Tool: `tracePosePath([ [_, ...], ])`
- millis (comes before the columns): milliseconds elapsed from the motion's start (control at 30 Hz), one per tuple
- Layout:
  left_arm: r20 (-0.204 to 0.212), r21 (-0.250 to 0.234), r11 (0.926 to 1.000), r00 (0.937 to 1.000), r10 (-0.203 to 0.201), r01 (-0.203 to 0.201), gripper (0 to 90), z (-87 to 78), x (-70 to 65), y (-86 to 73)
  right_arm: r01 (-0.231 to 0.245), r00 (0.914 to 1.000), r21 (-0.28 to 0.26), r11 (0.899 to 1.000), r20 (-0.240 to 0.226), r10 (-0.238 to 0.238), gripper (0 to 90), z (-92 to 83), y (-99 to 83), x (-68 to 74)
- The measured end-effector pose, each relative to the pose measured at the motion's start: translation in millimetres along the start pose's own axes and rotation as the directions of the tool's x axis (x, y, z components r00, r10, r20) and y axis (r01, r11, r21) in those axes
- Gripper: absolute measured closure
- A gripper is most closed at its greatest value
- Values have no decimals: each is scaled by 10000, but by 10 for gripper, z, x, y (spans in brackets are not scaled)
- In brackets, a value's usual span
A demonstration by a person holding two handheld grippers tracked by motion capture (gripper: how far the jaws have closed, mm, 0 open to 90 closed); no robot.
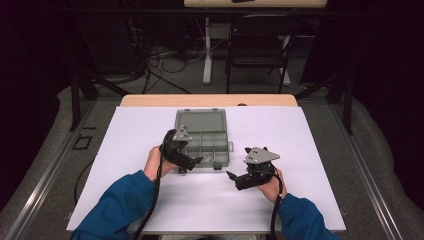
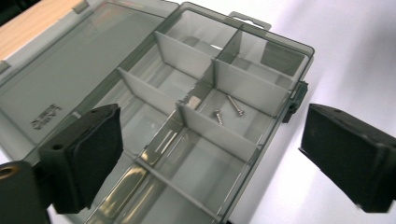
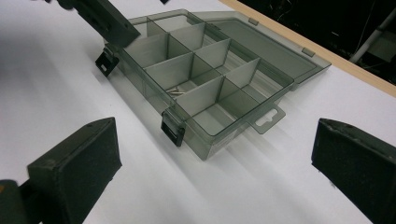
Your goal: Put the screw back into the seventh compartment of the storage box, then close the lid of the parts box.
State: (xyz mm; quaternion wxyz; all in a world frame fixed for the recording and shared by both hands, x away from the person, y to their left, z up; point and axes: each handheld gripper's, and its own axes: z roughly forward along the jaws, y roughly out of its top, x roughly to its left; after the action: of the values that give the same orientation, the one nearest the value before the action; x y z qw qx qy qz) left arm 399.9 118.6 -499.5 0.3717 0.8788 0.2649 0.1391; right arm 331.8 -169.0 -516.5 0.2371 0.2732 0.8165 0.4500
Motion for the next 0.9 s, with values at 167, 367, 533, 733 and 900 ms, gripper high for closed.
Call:
tracePosePath([
  [167,-156,-61,10000,9999,-76,75,3,-48,33,-25,-127,9999,91,9999,-30,127,2,-1,-18,-24],
  [367,-433,-167,9993,9985,-329,322,0,-117,85,-61,12,9999,44,10000,-125,-11,2,11,6,4],
  [533,-463,-128,9993,9983,-356,351,0,-109,90,-68,1,10000,-50,10000,-46,-1,2,4,5,-1],
  [733,-523,-17,9988,9975,-485,484,0,-79,122,-94,4,10000,-29,10000,-62,-4,2,6,7,1],
  [900,-615,110,9980,9962,-622,630,0,-26,168,-110,21,10000,-58,10000,-46,-21,2,3,5,6],
])
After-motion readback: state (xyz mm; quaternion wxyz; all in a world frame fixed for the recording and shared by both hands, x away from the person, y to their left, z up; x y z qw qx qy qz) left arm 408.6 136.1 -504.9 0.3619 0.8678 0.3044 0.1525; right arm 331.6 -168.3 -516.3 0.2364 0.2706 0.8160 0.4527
